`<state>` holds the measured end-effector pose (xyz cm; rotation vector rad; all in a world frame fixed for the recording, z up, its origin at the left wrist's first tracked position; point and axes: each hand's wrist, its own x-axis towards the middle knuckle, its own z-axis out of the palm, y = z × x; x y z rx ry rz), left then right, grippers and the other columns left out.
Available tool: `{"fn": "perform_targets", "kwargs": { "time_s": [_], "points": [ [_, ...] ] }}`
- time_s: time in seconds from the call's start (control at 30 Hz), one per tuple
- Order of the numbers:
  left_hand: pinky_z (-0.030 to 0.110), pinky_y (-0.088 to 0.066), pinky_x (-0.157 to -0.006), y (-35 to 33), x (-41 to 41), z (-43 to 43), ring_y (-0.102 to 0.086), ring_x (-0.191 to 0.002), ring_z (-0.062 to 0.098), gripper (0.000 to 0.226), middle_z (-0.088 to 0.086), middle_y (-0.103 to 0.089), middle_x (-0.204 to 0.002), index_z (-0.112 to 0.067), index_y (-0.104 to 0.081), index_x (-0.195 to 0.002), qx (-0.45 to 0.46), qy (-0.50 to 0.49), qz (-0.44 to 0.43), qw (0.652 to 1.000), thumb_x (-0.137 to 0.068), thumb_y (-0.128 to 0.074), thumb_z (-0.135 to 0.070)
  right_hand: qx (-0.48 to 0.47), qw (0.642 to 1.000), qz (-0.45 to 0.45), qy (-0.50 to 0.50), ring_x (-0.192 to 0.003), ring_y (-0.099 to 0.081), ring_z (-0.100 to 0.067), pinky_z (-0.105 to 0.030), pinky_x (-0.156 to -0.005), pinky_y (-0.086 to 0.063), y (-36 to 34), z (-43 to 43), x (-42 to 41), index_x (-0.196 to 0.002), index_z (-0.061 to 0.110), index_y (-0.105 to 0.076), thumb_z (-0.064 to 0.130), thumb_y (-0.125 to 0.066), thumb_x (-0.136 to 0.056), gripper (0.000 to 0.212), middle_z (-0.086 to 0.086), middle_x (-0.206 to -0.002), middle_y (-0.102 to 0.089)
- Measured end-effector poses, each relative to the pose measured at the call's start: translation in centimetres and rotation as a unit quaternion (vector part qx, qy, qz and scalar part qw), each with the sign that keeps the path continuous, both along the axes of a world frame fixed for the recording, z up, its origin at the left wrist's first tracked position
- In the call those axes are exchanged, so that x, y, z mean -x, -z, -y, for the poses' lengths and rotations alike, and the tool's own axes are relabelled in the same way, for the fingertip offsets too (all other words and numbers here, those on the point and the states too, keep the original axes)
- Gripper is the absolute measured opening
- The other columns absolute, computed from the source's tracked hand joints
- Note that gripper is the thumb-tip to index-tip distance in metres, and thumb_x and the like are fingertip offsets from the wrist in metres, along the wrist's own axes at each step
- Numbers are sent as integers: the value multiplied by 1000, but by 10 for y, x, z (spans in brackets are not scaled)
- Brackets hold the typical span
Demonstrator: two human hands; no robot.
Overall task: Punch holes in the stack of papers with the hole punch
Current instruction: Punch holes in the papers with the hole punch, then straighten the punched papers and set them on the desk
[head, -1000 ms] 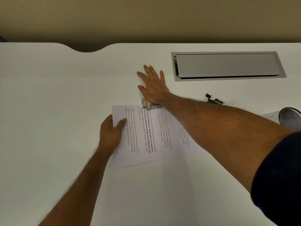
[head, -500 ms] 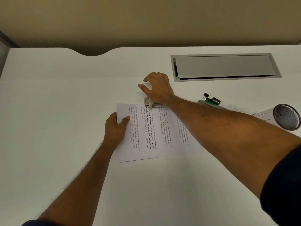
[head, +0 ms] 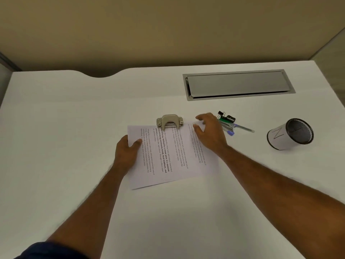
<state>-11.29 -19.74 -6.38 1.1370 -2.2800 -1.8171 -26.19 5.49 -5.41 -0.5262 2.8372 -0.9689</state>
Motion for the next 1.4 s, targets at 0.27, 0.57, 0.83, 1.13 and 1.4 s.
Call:
{"fn": "perform_targets", "kwargs": {
  "time_s": [0.27, 0.57, 0.83, 1.13, 1.4],
  "points": [
    [28, -53, -66, 1, -14, -5, -68, -83, 18, 29, 8, -68, -110, -8, -58, -124, -1, 4, -3, 1000, -99, -53, -23, -26, 987, 135, 80, -107, -56, -21, -40, -95, -50, 10, -53, -44, -130, 17, -51, 30, -69, -85, 51, -4, -123, -50],
    [38, -56, -75, -1, -36, -15, -69, -87, 24, 27, 10, -69, -110, -8, -59, -122, -16, 6, -5, 1000, -99, -54, -20, -8, 975, 190, 119, -86, -53, -11, -23, -78, -41, 1, -62, -69, -127, 15, -52, 25, -69, -86, 45, -3, -113, -50],
    [36, -57, -72, -3, -55, -26, -69, -86, 22, 23, 9, -69, -108, -10, -60, -119, -33, -6, -7, 999, -99, -53, -19, 2, 971, 205, 120, -87, -52, -12, -22, -79, -42, -4, -64, -88, -125, 13, -53, 21, -69, -86, 43, -1, -109, -50],
    [26, -53, -62, -7, -76, -32, -69, -81, 17, 20, 4, -70, -99, -13, -61, -116, -47, -19, -7, 999, -100, -52, -21, 62, 948, 273, 152, -95, -59, -19, -35, -92, -48, -12, -79, -91, -115, 15, -59, 23, -71, -85, 33, -2, -98, -61],
    [46, -57, -84, -1, -92, -40, -69, -87, 24, 15, 6, -70, -101, -15, -63, -110, -87, -81, -9, 993, -98, -55, -19, 115, 886, 433, 121, -54, -62, -18, -24, -51, -46, -29, -83, -169, -74, 7, -67, 28, -64, -90, 26, -18, -79, -73]
  ]
}}
